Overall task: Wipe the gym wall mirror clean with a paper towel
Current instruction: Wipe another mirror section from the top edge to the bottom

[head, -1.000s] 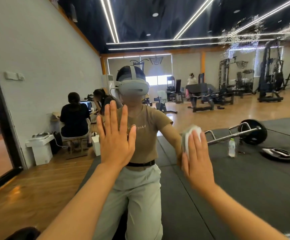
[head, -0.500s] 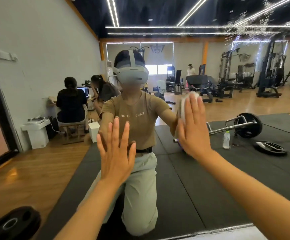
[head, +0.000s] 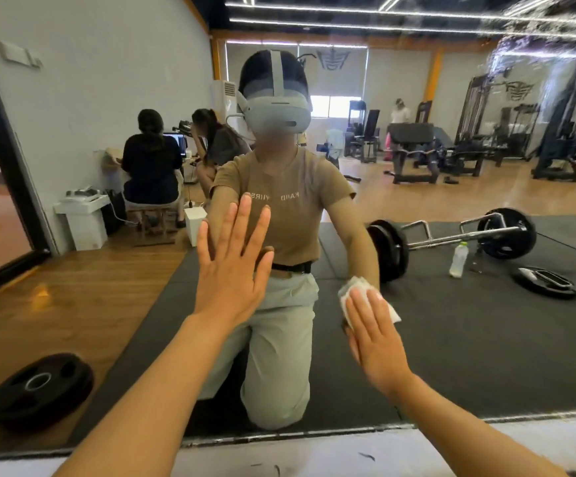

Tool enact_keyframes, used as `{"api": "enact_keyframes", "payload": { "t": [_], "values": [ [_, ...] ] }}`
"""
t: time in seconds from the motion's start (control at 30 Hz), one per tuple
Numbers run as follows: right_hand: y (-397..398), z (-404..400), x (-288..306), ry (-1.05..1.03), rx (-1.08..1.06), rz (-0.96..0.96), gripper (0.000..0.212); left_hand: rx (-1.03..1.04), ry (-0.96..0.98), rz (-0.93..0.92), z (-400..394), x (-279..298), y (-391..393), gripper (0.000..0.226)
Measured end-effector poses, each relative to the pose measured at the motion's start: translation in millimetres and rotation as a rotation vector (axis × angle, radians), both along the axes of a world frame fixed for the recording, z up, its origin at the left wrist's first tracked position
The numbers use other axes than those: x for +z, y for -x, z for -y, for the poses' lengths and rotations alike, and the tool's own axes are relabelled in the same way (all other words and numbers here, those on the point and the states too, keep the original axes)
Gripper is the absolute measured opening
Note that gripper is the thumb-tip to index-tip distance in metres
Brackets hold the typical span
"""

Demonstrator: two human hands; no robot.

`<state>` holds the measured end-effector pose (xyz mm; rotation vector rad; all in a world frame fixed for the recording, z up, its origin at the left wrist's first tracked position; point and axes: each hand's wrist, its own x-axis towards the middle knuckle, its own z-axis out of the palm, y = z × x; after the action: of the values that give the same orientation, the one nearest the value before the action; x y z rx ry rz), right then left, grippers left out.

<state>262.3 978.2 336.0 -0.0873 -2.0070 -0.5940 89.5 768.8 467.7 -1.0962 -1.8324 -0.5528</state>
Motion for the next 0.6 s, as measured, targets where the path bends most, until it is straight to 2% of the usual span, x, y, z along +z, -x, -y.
{"api": "enact_keyframes", "payload": {
  "t": [0.07,0.13,0.3,0.37,0.47,0.6],
  "values": [
    [-12.4,-1.7,-34.2,-0.080,-0.061,0.127,0.070,0.013,0.005,-0.013,-1.5,-1.8,2.7,0.066],
    [-20.3,-6.7,-34.9,-0.105,-0.077,0.181,0.071,0.015,0.010,-0.016,-3.2,-1.5,5.1,0.066],
    [-33.3,-28.5,25.8,-0.263,-0.001,0.348,0.084,0.006,0.005,-0.025,-3.7,-3.5,5.5,0.066],
    [-25.8,-27.5,76.6,-0.164,0.083,0.291,0.080,-0.004,-0.005,-0.017,-4.9,-3.3,4.9,0.065],
    [-6.8,-12.1,177.6,-0.007,0.140,0.061,0.055,-0.011,-0.012,-0.011,-5.5,-3.6,4.9,0.065],
    [19.2,9.3,296.4,0.187,0.180,-0.234,0.051,-0.004,-0.003,-0.020,-4.5,-3.3,6.0,0.065]
  ]
}}
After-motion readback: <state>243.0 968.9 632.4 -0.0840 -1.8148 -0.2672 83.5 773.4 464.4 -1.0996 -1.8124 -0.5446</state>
